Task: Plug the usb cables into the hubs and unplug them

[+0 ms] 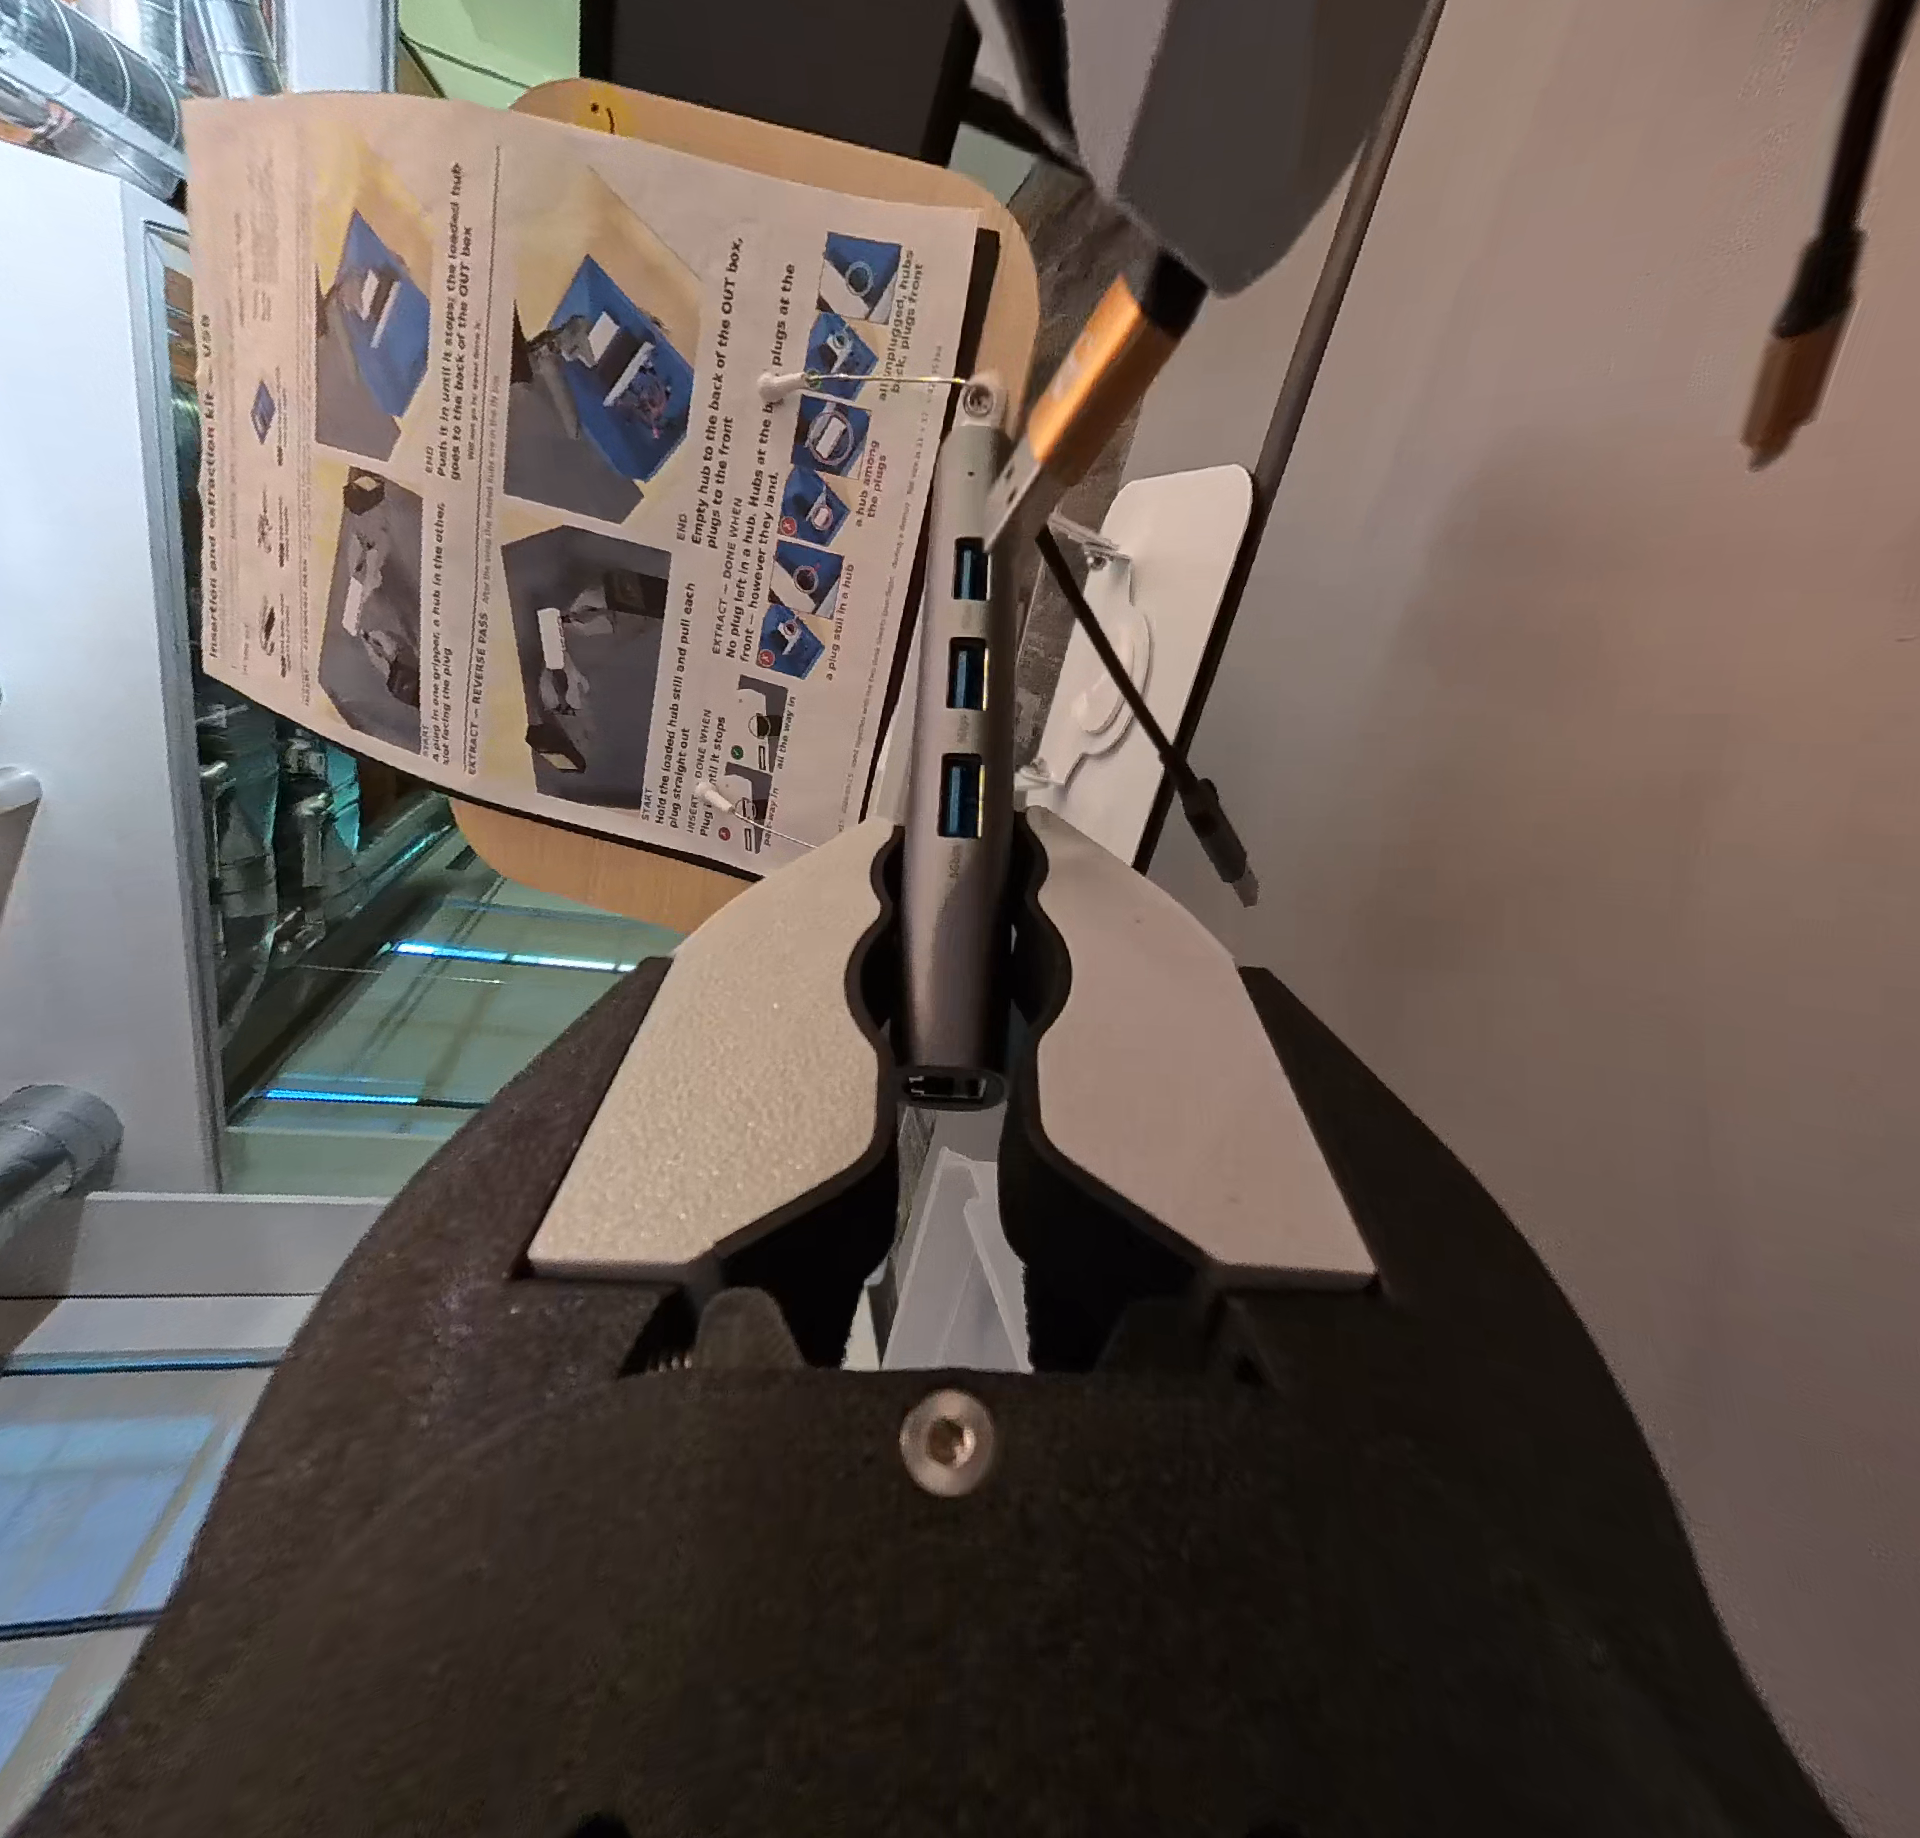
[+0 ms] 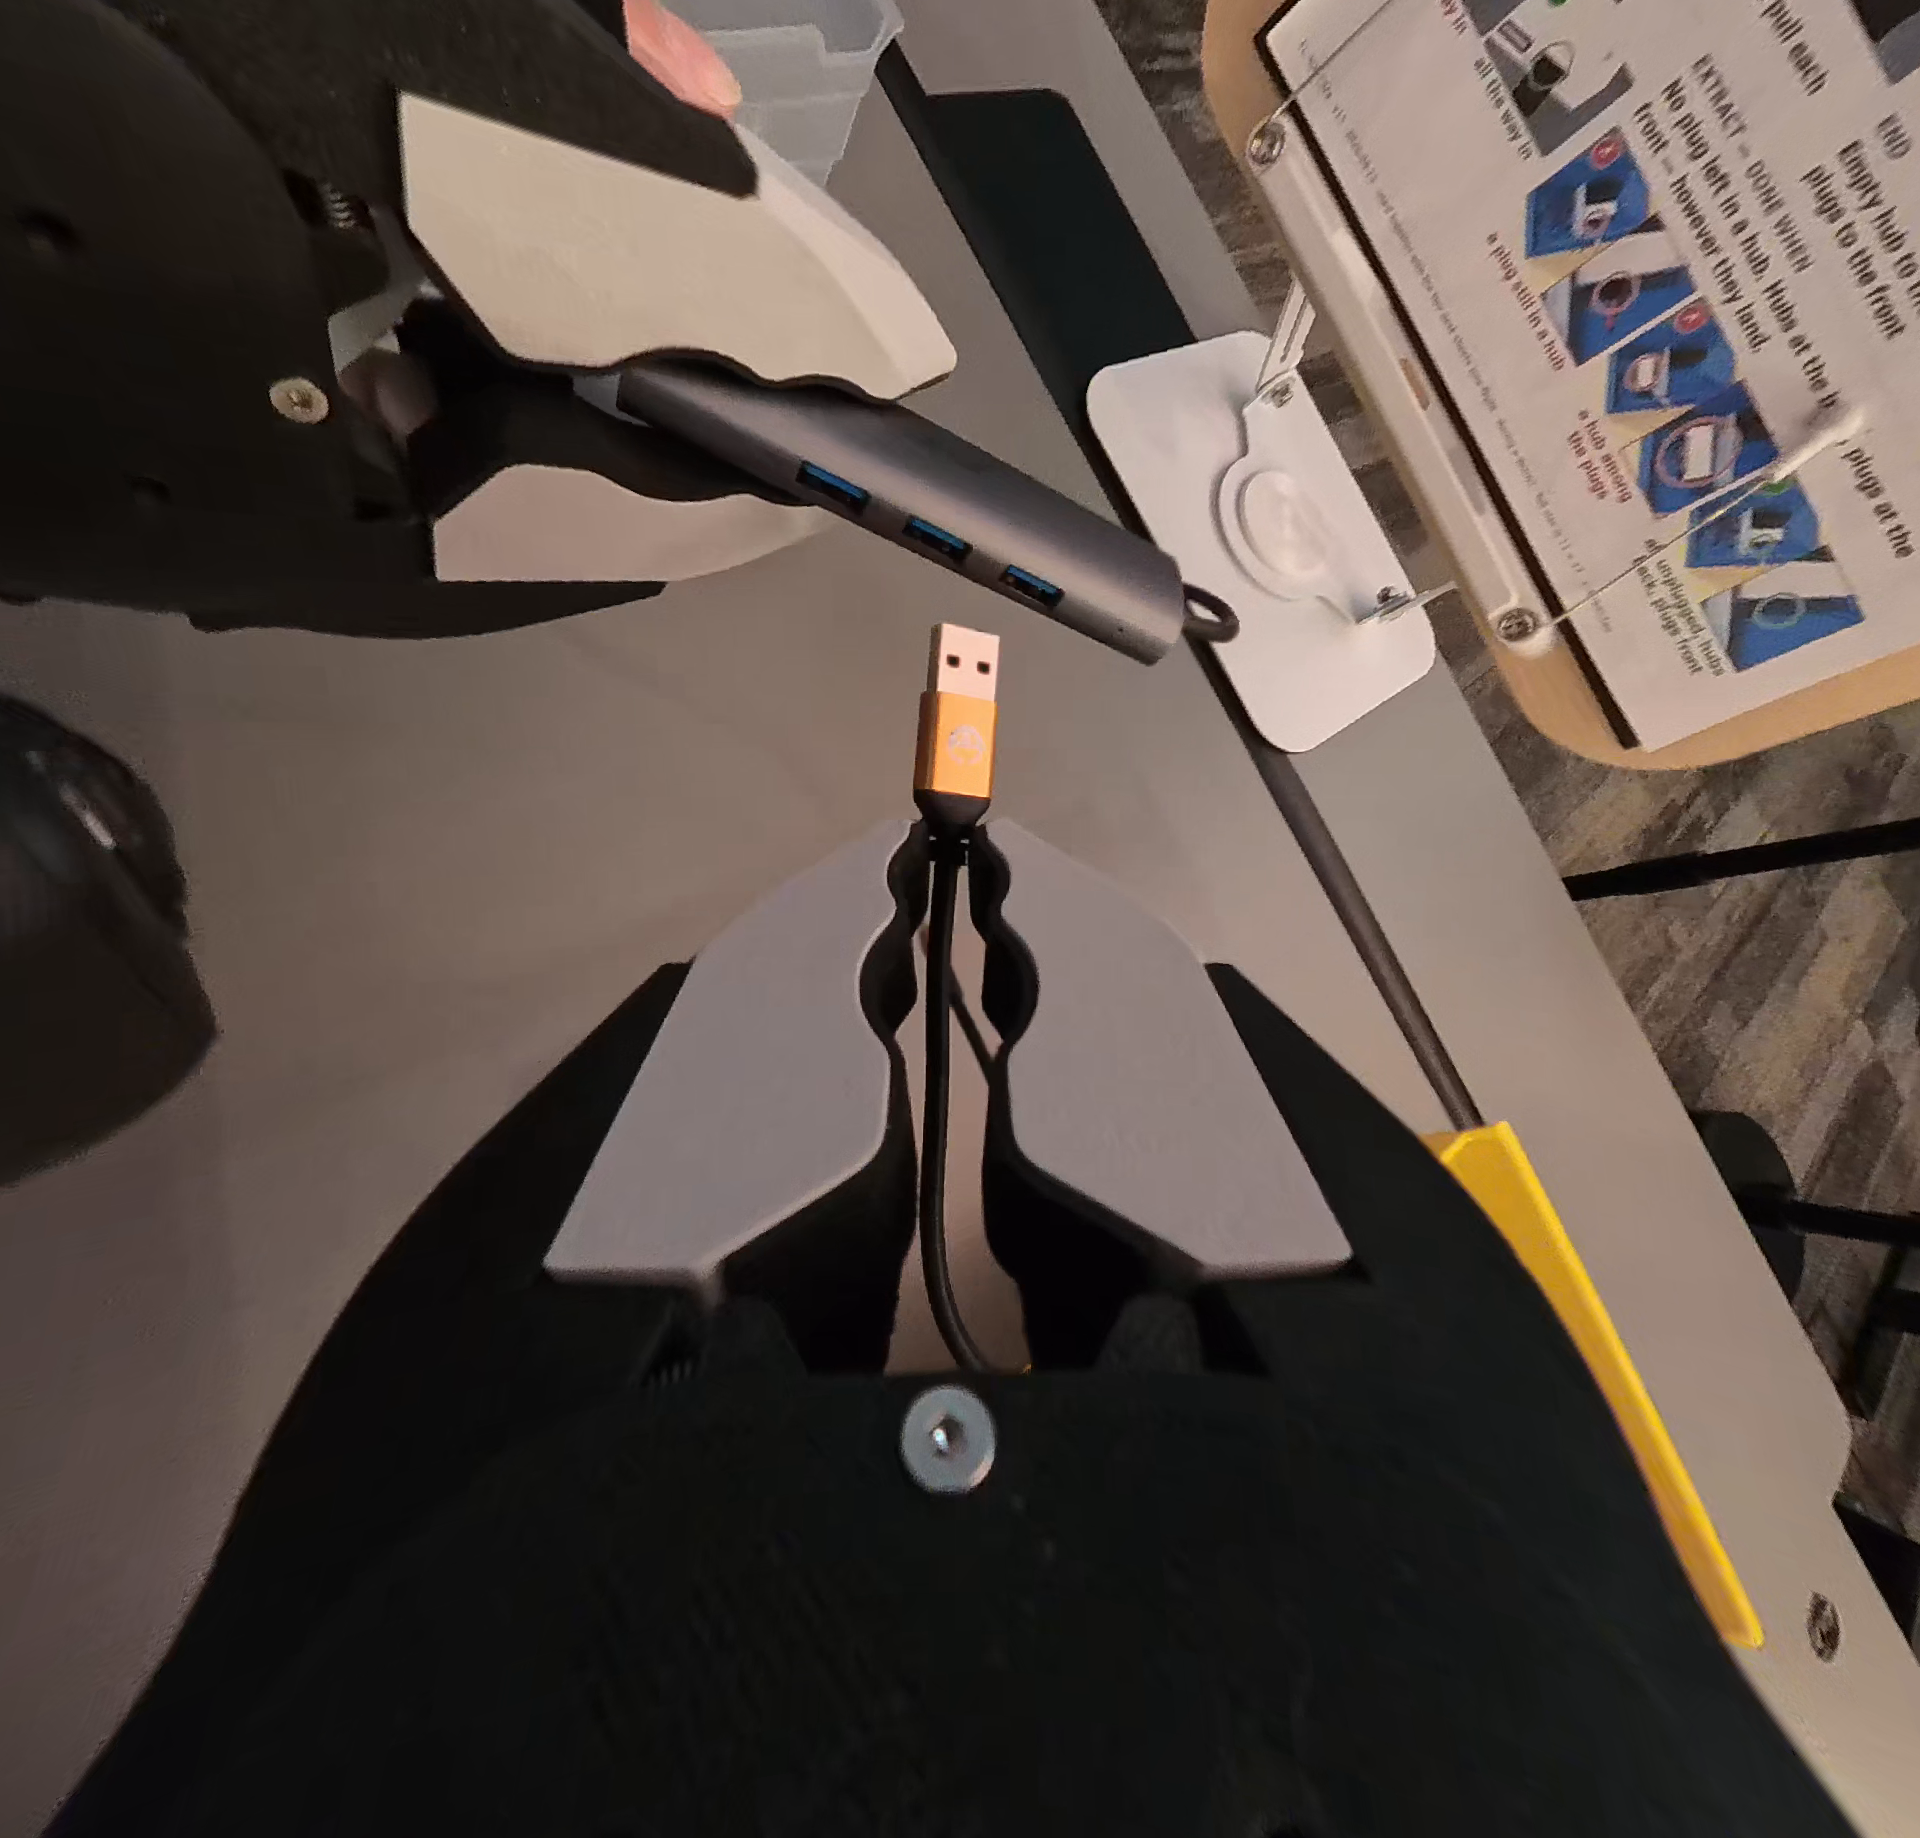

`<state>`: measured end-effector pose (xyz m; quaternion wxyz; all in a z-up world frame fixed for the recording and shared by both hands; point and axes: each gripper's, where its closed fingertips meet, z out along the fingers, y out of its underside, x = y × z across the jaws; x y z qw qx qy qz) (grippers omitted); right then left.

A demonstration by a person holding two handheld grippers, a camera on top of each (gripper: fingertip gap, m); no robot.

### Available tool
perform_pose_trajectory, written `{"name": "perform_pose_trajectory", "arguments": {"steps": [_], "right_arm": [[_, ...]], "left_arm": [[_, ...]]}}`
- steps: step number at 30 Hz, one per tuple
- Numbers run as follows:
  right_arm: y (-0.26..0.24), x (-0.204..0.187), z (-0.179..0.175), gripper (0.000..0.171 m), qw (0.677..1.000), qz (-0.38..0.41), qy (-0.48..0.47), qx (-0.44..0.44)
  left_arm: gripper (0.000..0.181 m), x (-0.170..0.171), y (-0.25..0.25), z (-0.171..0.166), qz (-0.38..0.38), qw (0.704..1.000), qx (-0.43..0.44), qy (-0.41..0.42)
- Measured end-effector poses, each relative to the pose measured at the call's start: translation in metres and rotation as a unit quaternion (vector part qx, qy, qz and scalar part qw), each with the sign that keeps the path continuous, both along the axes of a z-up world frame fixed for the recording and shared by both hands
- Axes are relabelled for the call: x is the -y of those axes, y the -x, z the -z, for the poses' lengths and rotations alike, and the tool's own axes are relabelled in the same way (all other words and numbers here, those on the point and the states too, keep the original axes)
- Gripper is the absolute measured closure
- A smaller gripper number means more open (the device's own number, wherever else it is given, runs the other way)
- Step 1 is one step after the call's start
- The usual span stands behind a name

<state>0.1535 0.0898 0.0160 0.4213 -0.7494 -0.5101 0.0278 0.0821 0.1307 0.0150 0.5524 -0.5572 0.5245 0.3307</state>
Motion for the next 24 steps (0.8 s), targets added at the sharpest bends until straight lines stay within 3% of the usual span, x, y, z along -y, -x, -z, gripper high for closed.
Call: {"name": "perform_pose_trajectory", "arguments": {"steps": [24], "right_arm": [[0.006,0.000,0.024,0.163,0.998,0.040,0.037,0.033]], "left_arm": [[0.165,-0.001,-0.009,0.025,0.005,0.999,-0.044,0.016]]}}
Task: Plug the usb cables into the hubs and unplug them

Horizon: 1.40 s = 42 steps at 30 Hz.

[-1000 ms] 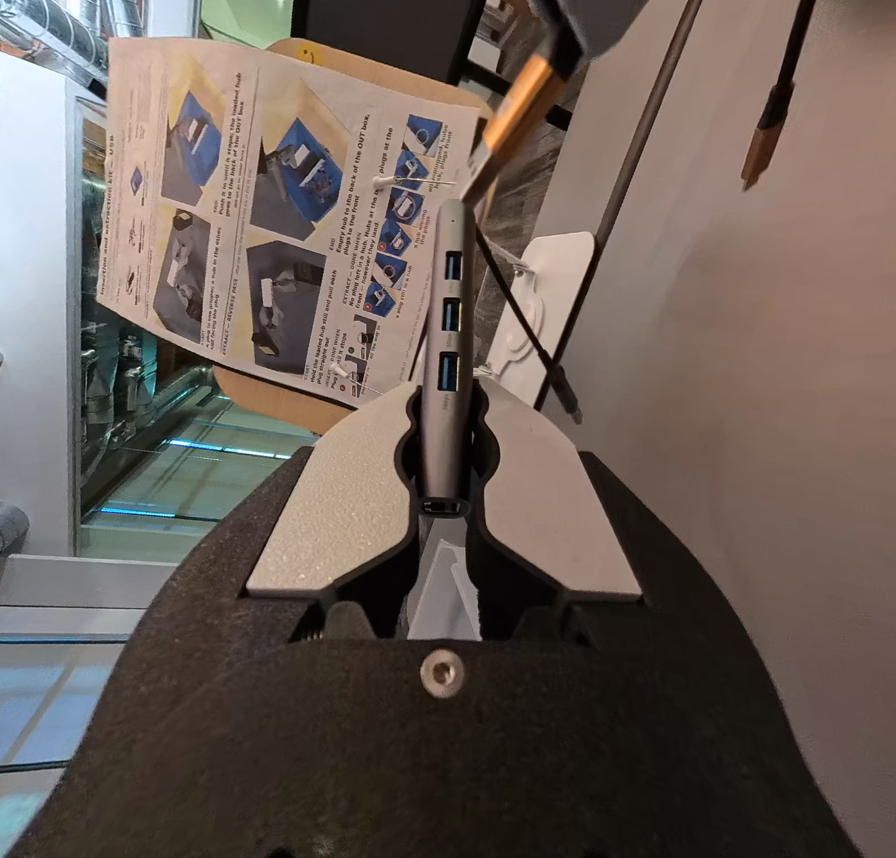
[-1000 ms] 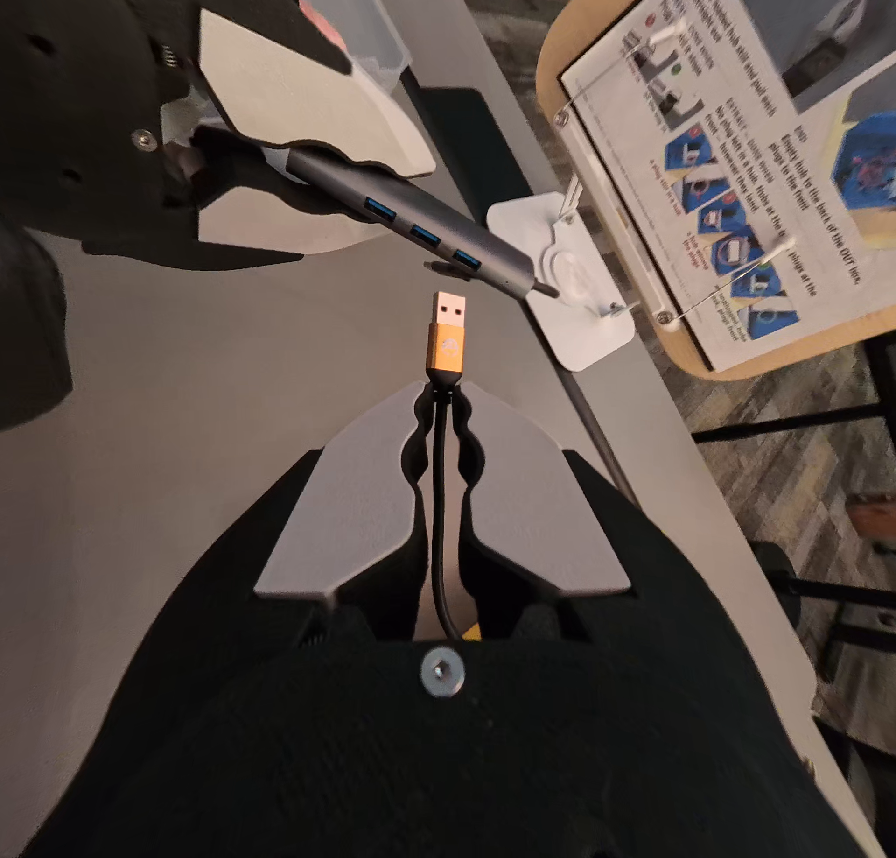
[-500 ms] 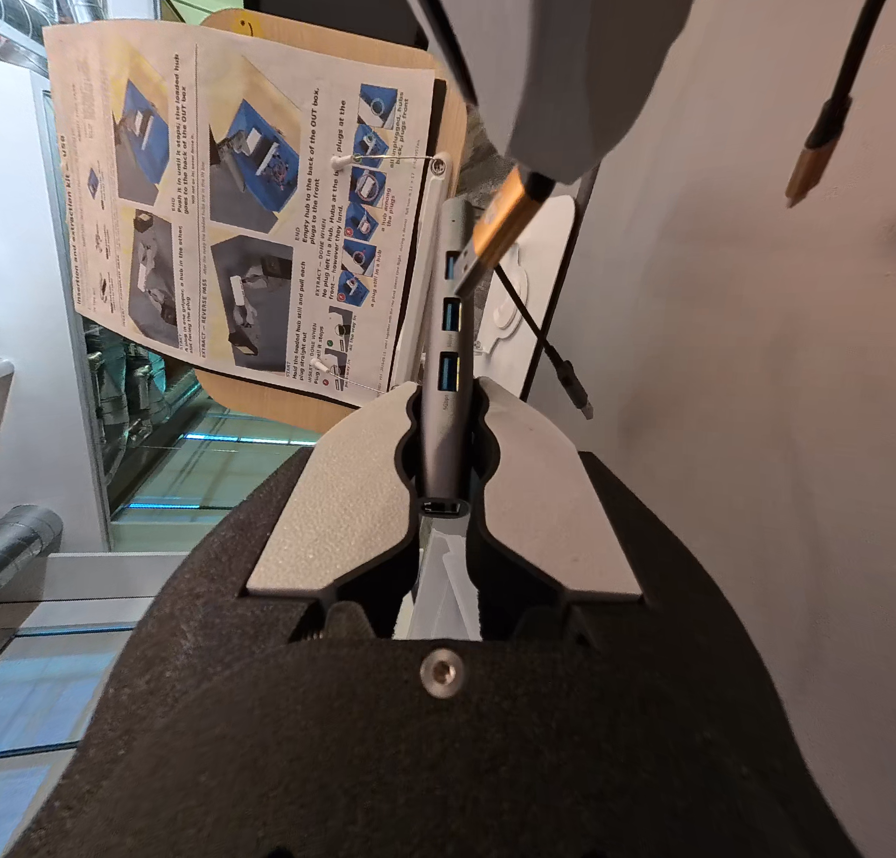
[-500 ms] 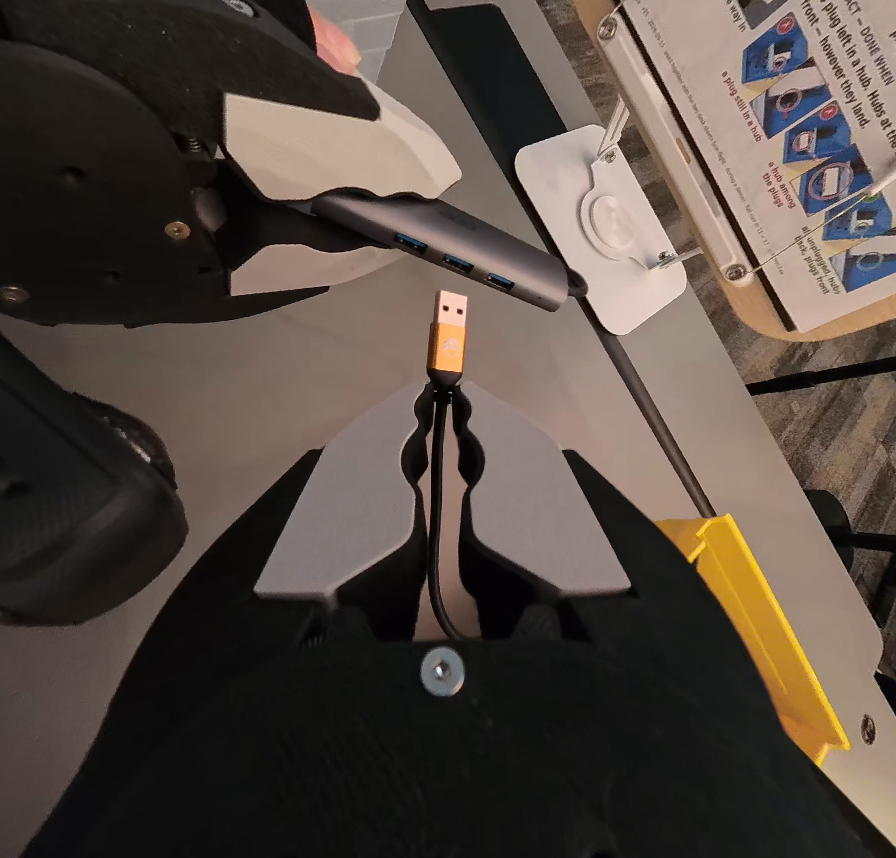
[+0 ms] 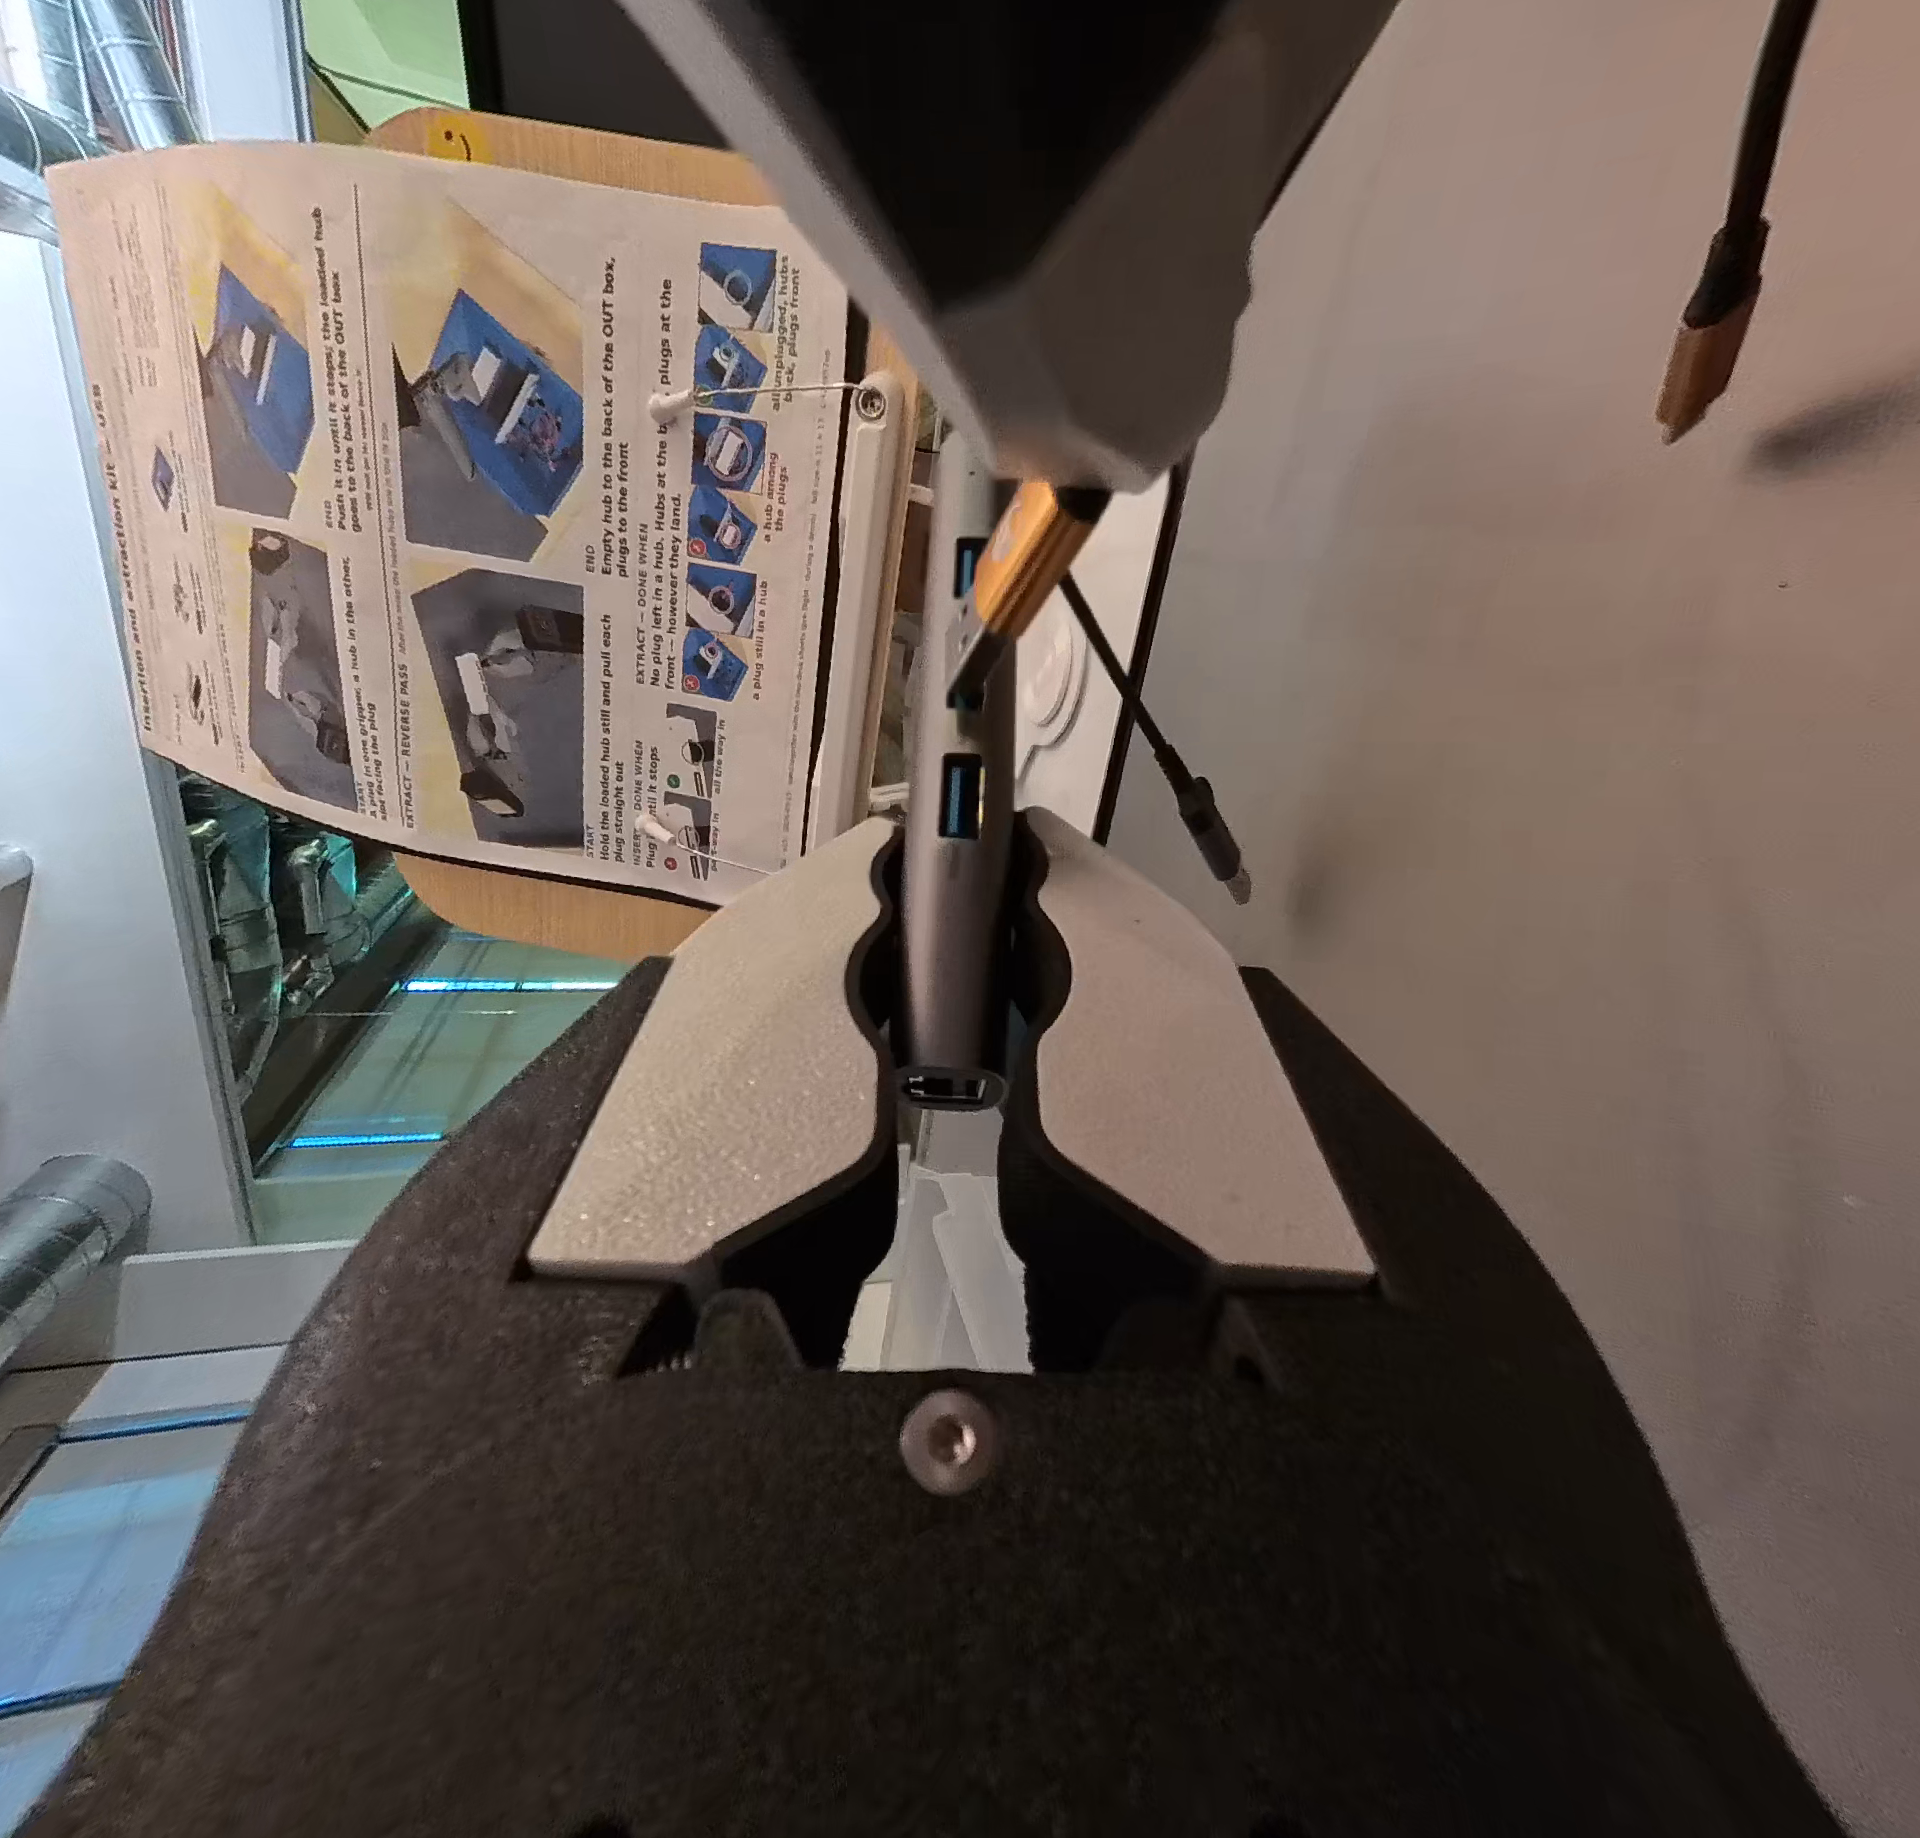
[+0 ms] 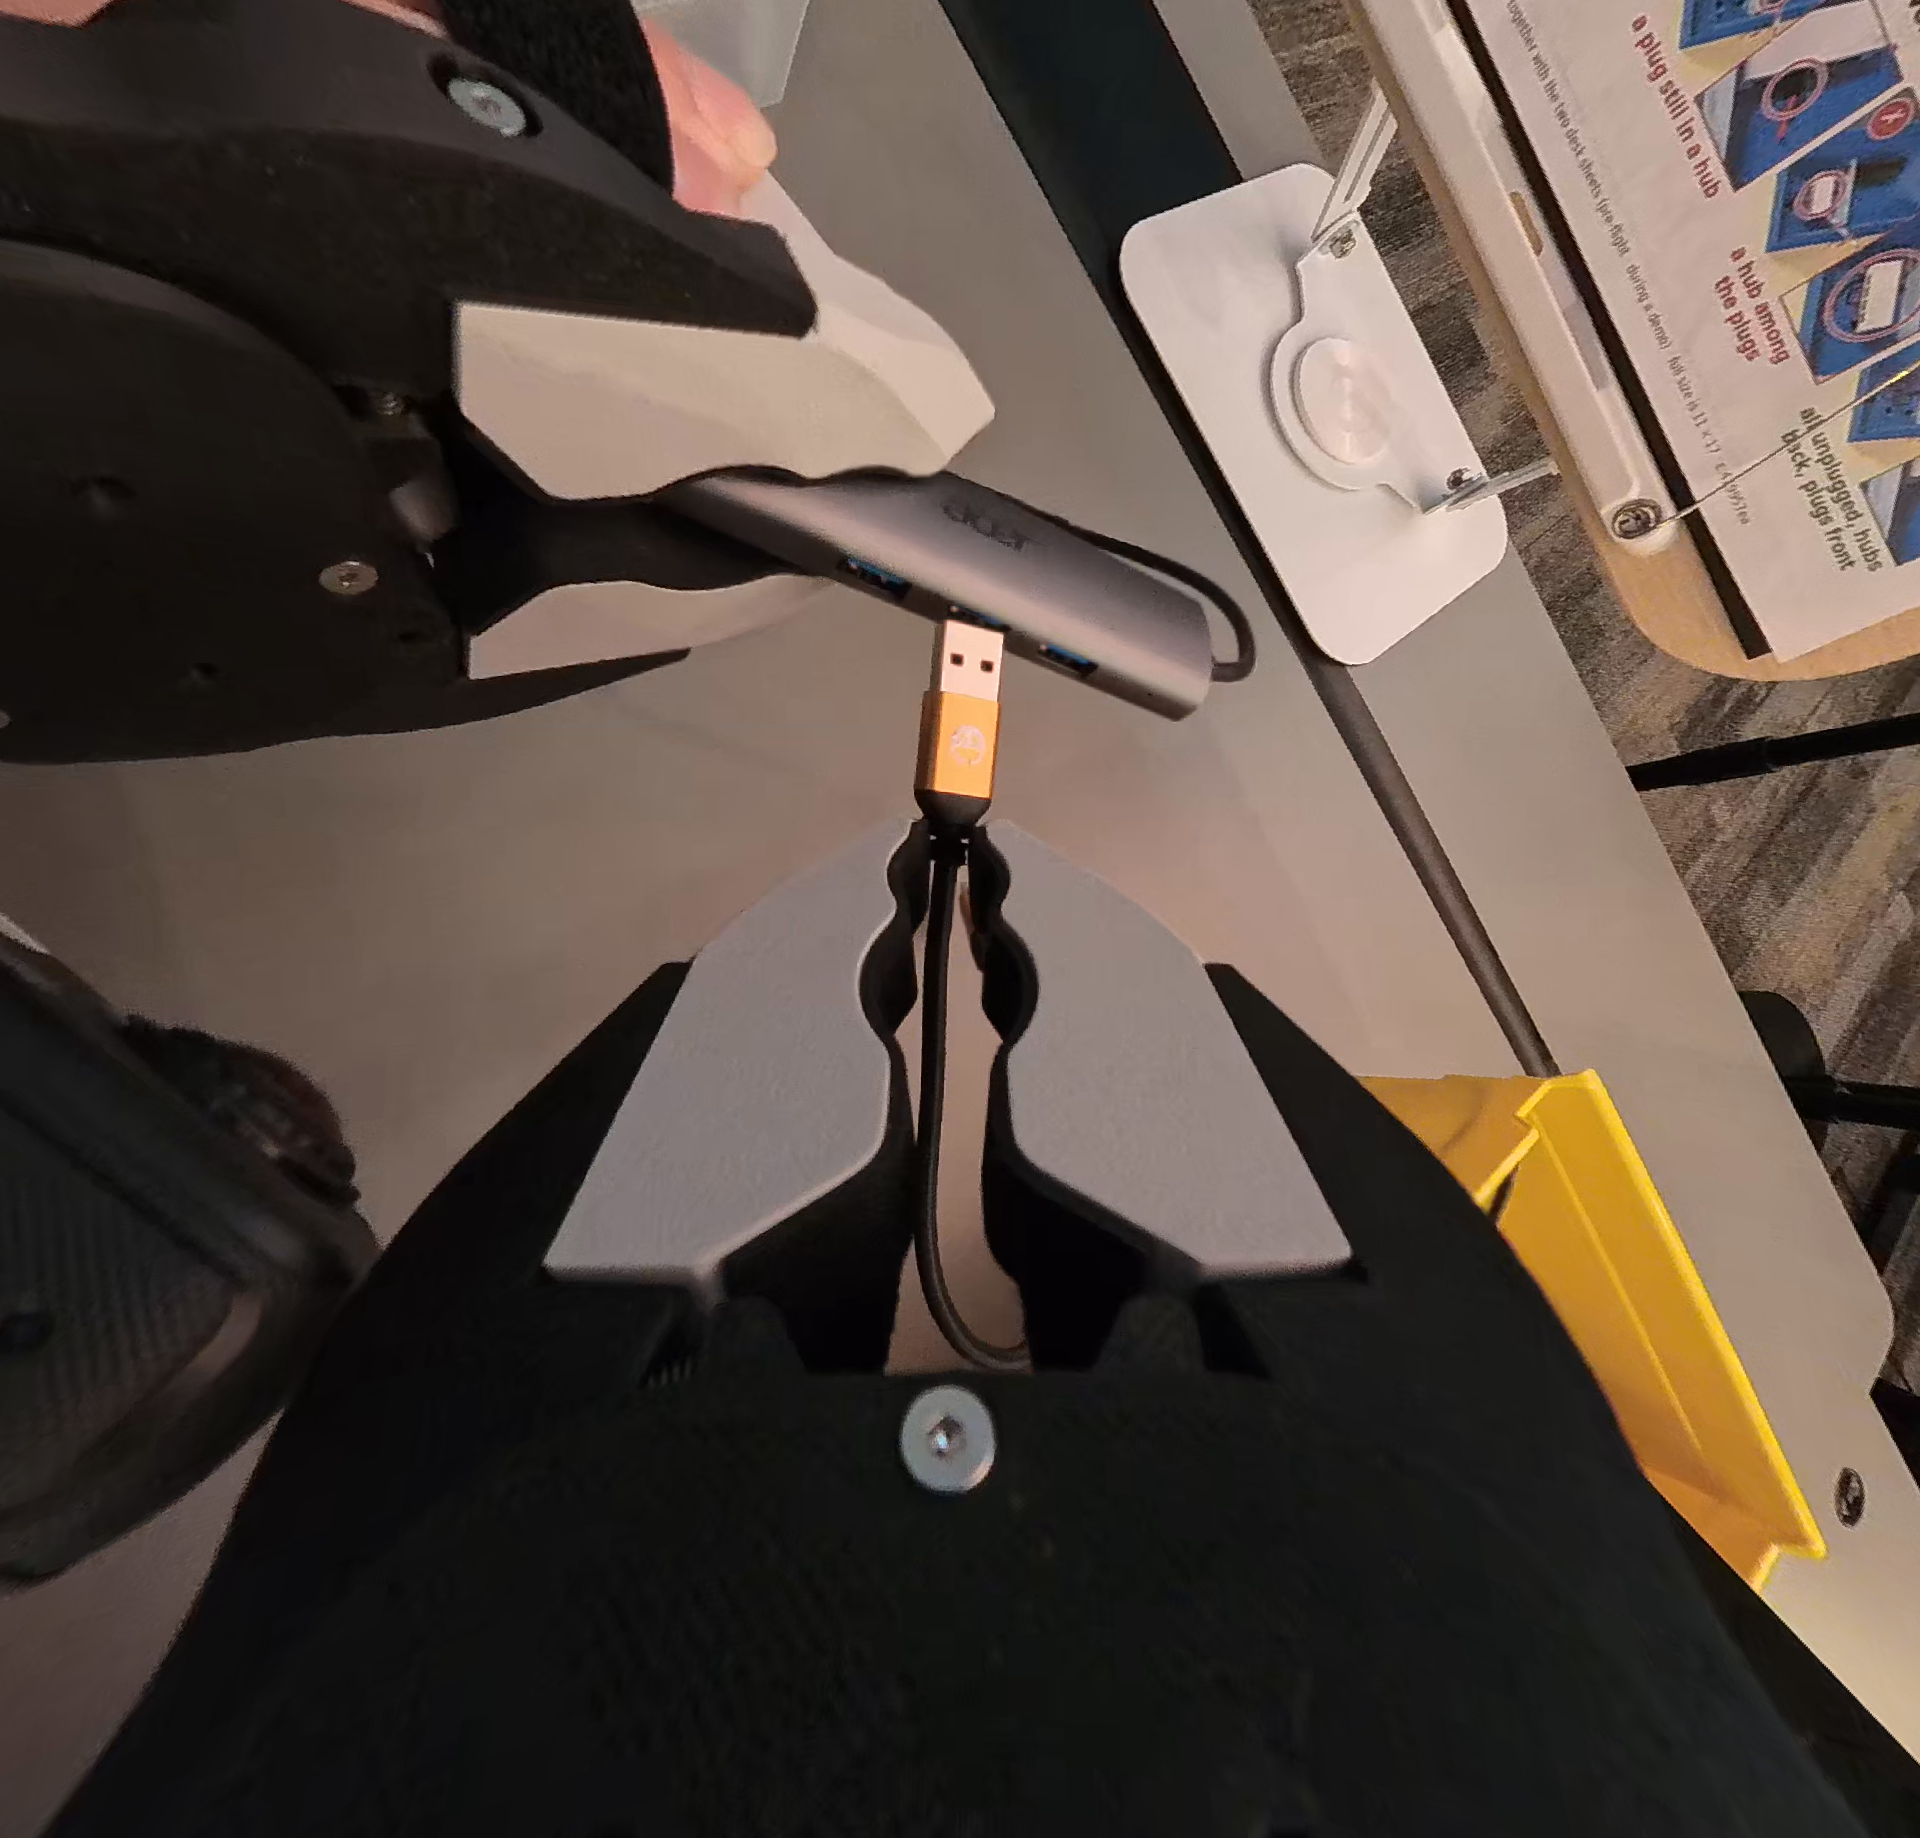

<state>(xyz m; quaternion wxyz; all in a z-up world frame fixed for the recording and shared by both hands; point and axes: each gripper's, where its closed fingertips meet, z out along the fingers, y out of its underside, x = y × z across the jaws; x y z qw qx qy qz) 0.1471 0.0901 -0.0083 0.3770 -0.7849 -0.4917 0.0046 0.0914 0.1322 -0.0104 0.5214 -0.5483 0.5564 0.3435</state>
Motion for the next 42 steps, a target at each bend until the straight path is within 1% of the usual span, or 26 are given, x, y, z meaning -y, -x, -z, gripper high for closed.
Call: {"name": "perform_pose_trajectory", "arguments": {"steps": [12,18,31,37,42], "right_arm": [[-0.005,0.001,0.010,0.163,1.000,0.006,0.028,0.011],[-0.007,0.002,0.016,0.163,0.999,0.010,0.046,0.020],[-0.002,0.000,0.015,0.163,0.999,0.013,0.048,-0.005],[0.002,0.001,0.012,0.162,0.997,0.017,0.067,-0.045],[0.003,0.000,0.013,0.162,0.996,0.016,0.067,-0.050]], "left_arm": [[0.165,0.003,-0.007,0.007,0.009,1.000,-0.020,0.000],[0.165,0.004,-0.009,0.014,0.006,0.999,-0.049,-0.003],[0.165,0.003,-0.008,0.016,0.000,0.999,-0.048,0.001],[0.165,0.002,-0.006,0.017,-0.003,0.999,-0.047,0.002],[0.165,0.001,-0.005,0.016,-0.004,0.999,-0.043,0.001]]}}
